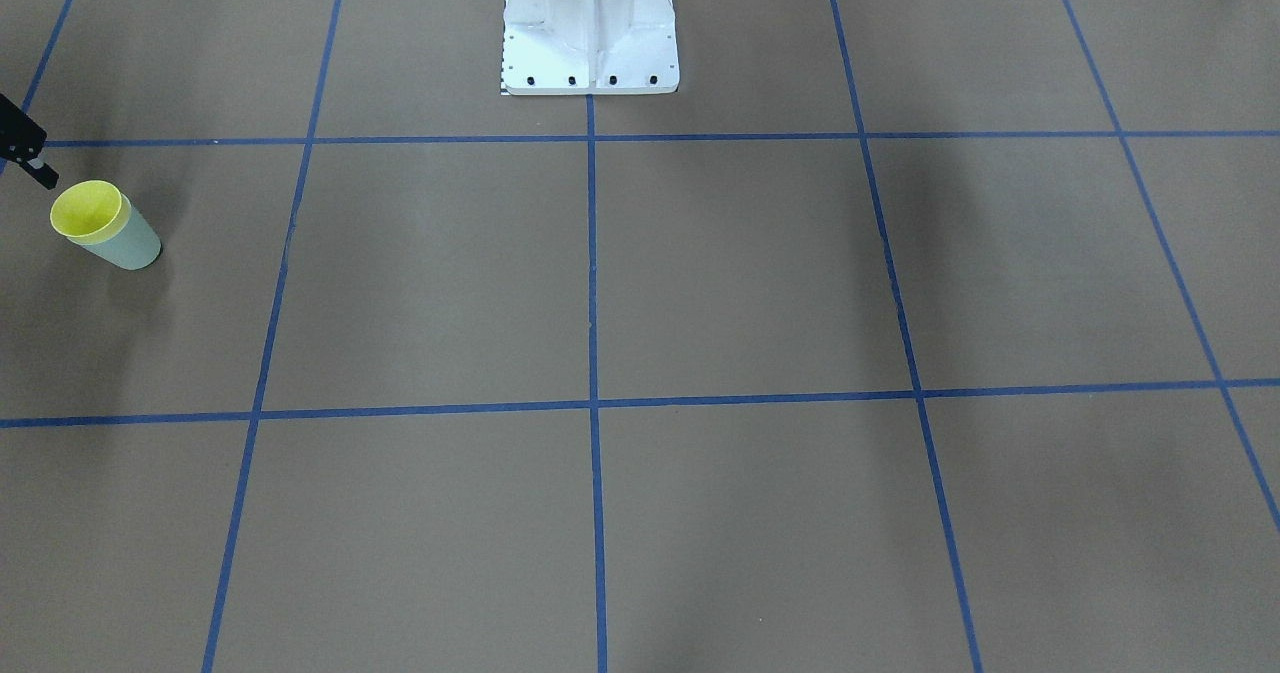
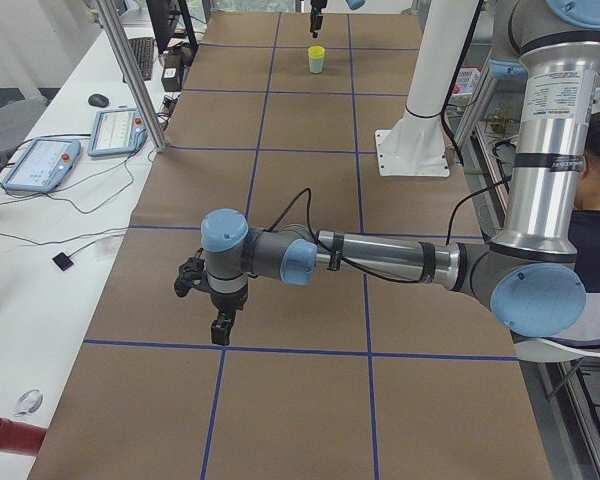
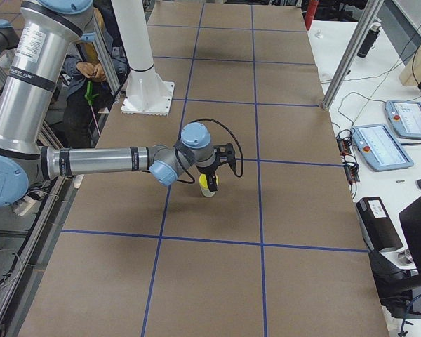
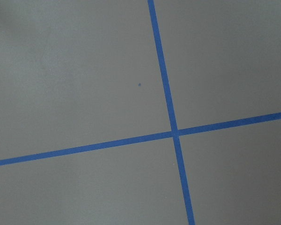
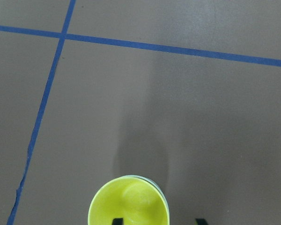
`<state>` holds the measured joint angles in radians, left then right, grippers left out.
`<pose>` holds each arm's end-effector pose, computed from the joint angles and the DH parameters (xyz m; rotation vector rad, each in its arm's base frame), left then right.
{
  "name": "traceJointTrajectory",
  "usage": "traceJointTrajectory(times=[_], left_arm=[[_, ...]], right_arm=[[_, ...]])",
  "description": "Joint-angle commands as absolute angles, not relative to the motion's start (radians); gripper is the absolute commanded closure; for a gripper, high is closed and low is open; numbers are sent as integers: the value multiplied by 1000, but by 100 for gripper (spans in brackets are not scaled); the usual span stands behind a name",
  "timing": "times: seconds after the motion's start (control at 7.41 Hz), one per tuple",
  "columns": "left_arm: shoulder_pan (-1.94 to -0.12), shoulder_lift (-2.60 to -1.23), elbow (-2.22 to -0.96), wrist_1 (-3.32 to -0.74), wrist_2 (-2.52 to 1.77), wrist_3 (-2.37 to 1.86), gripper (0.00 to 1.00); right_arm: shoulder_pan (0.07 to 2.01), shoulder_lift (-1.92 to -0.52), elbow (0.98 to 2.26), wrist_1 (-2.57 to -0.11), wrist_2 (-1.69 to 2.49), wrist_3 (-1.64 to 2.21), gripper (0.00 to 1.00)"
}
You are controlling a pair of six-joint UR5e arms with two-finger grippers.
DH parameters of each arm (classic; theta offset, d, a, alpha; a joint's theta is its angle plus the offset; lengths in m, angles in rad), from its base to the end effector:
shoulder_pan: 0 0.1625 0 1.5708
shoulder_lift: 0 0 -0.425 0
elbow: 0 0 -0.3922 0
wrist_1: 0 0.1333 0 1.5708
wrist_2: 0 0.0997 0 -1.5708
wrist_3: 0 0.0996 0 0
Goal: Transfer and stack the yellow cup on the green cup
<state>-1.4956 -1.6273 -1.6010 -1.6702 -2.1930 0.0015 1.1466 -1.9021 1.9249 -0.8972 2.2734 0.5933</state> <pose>-0.0354 -0.5318 0.6139 0.1572 0.6270 0.1319 -0.0932 -0.3739 0.5498 0.2539 -0.9109 -0.0882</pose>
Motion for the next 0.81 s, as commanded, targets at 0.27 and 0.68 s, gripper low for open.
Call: traceJointTrajectory(times=[0.27,0.68], left_arm=[[-1496,-1626,-1592,-1669,-2194,2,0],[-1496,-1626,-1580,-1664,-2198,2,0]], right_arm=[[1361,-1732,1875,-1336,2276,226,1],[1555,-1696,1800,-1559,2278,-43,0]])
